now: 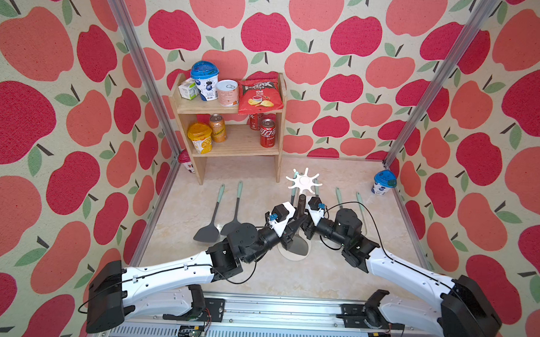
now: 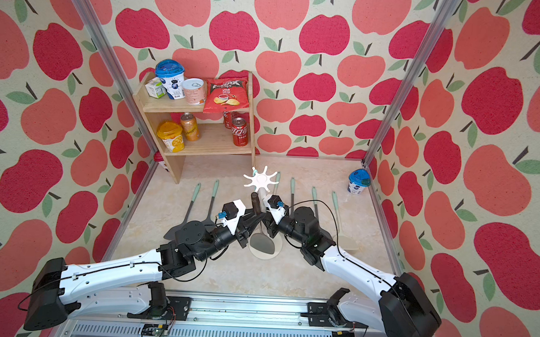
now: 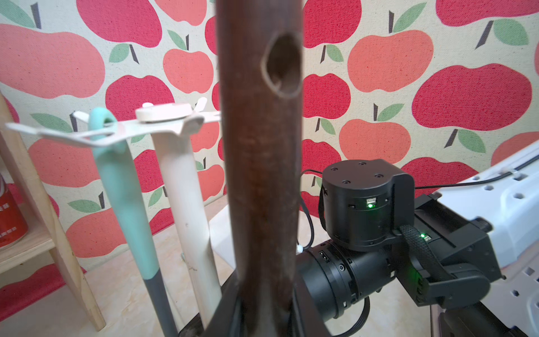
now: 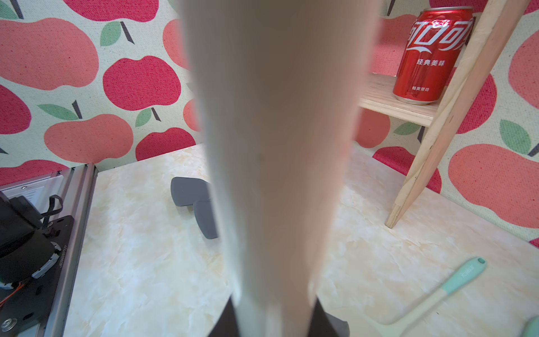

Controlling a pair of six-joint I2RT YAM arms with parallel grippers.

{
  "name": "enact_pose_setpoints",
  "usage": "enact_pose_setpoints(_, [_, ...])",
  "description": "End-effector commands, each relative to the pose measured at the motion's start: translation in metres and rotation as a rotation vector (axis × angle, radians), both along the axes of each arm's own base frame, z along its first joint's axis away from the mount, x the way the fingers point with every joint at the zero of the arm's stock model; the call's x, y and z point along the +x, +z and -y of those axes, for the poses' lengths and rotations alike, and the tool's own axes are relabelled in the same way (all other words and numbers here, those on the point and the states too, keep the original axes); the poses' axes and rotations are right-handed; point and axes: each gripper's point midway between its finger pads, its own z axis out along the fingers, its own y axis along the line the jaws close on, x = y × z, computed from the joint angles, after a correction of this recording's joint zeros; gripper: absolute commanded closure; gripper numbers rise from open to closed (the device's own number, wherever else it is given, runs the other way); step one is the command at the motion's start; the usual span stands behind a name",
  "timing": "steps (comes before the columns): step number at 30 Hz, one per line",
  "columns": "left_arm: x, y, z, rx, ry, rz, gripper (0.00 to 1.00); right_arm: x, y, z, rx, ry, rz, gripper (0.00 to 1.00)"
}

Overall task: Take the spatula off the kitchen utensil rack
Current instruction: Take off the spatula from the rack.

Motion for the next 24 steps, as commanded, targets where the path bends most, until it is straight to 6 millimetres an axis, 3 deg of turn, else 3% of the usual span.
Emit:
enact_pose_setpoints(1, [-0.006,0.01,-0.006,-0.019,-0.008,0.034,1.0,0.004,-0.056,0.01,-0.149,-0.055,-0.136,1.0])
enact_pose_setpoints(10, [-0.005,0.011,-0.017,0.006,0.027,0.048,1.0,0.005,-0.057,0.009,-0.15,-0.053,-0.14,1.0])
enact_pose_setpoints(15, [-0.002,0.0,-0.018,0.081,0.044,0.03,1.0,0.004,-0.056,0.009,-0.151,-0.053,-0.139,1.0])
enact_pose_setpoints(24, [0.007,-0.001,-0.052,0.084,0.129,-0.013,1.0,0.003,-0.055,0.009,-0.146,-0.049,-0.137,1.0])
